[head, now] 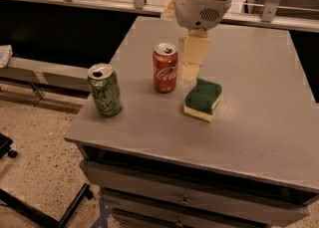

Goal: Pick coke can

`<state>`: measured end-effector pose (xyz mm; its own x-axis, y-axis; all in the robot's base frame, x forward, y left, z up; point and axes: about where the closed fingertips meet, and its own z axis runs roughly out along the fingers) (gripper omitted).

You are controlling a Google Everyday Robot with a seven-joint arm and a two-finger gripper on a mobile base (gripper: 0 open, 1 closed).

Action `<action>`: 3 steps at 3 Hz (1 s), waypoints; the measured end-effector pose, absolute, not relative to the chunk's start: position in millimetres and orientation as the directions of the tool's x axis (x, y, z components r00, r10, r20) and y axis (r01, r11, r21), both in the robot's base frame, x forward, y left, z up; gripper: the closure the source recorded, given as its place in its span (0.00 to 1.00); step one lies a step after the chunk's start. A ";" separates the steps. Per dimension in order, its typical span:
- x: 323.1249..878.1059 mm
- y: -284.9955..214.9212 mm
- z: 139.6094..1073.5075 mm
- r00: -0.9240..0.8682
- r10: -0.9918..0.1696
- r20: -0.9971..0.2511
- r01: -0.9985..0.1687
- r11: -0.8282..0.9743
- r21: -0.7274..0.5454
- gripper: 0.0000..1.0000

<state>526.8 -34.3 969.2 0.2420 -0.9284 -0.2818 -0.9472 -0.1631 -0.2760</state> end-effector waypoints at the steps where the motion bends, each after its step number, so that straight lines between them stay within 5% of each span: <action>1: 546.3 -44.6 962.9 0.200 -0.947 -0.251 -0.953 -0.129 -0.274 0.00; 3: 581.4 -42.8 950.8 0.135 -0.974 -0.182 -0.961 -0.084 -0.263 0.00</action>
Offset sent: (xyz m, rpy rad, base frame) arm 0.0566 -0.0133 -0.0142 -0.1210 -0.0035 -0.1294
